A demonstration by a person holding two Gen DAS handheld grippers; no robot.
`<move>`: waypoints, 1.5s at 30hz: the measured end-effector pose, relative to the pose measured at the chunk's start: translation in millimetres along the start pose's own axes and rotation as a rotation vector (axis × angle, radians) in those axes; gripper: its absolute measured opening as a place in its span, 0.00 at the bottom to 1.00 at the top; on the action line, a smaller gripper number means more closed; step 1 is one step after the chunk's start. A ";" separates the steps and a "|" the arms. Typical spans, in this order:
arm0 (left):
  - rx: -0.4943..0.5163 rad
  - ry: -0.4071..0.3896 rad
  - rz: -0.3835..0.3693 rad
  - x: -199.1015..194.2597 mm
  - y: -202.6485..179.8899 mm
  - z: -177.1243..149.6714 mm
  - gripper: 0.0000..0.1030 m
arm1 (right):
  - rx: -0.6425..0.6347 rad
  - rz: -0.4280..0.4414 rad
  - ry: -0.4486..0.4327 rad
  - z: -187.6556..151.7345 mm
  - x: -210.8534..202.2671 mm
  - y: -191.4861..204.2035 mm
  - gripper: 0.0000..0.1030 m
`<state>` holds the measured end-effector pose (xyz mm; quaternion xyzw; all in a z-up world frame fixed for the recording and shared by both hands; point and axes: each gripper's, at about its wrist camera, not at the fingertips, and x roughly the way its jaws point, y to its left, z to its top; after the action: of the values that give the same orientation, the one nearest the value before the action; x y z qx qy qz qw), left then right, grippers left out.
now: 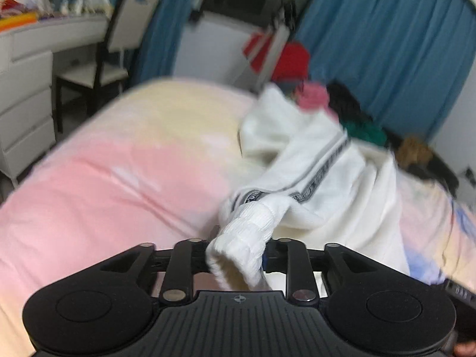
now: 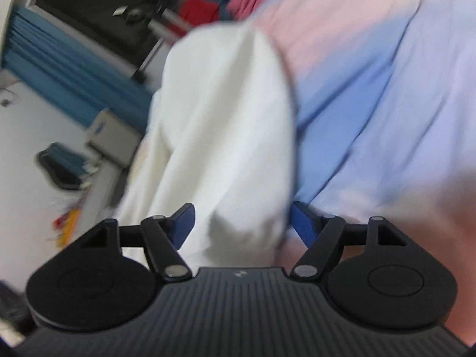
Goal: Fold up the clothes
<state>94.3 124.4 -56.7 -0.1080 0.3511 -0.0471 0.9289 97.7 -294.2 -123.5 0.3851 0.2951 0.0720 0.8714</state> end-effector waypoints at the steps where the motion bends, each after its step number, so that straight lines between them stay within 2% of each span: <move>1: 0.018 0.025 0.006 2.6 -1.2 -1.0 0.33 | 0.000 0.020 0.002 -0.3 -0.9 1.9 0.64; 3: 0.053 0.075 0.019 7.8 -3.5 -3.0 0.35 | 0.000 0.061 0.006 -0.8 -2.6 5.6 0.57; 5: 0.089 0.124 0.032 13.0 -5.8 -4.9 0.42 | -0.001 0.102 0.010 -1.3 -4.4 9.3 0.42; 7: 0.105 0.128 0.038 14.9 -7.5 -5.1 0.46 | -0.001 0.143 0.013 -1.9 -6.2 13.1 0.36; 9: 0.113 0.111 0.040 15.3 -8.9 -4.5 0.58 | -0.001 0.184 0.017 -2.3 -8.2 16.9 0.35; 11: 0.121 0.094 0.042 15.8 -10.4 -3.8 0.61 | -0.004 0.227 0.011 0.4 -14.9 21.8 0.35; 13: 0.129 0.077 0.045 16.2 -11.8 -3.2 0.61 | -0.002 0.222 0.025 -1.4 -17.0 21.0 0.37; 16: 0.141 0.051 0.048 16.8 -14.0 -2.3 0.55 | 0.014 0.143 0.053 -2.6 -12.6 9.8 0.38; 18: 0.149 0.034 0.051 17.3 -15.4 -1.7 0.41 | 0.022 0.075 0.087 -5.7 -1.0 4.0 0.41; 20: 0.157 0.017 0.053 17.7 -16.9 -1.0 0.38 | 0.030 0.029 0.137 -10.4 11.7 -4.5 0.46; 23: 0.156 -0.011 0.053 18.1 -17.3 0.6 0.32 | 0.049 0.007 0.163 -17.1 22.1 -13.0 0.49; 27: 0.038 -0.055 0.021 15.1 -3.2 8.0 0.27 | -0.016 0.016 0.131 -25.6 19.6 -6.1 0.47; 29: -0.009 -0.068 0.012 11.4 1.2 10.5 0.26 | -0.058 0.023 0.111 -29.6 15.6 -3.3 0.44; 36: -0.083 -0.117 -0.009 7.0 2.6 3.4 0.26 | -0.089 0.062 0.024 -33.1 -5.8 -5.9 0.32; 42: -0.177 -0.153 -0.030 12.9 12.4 -1.9 0.24 | -0.068 0.115 0.014 -30.6 -3.6 -11.5 0.29; 45: -0.189 -0.180 -0.052 7.8 12.7 0.3 0.22 | -0.058 0.149 0.021 -32.6 -3.5 -7.2 0.27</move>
<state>100.5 135.5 -64.5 -0.2077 0.2662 -0.0280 0.9409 75.5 -279.9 -144.3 0.3798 0.2724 0.1491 0.8714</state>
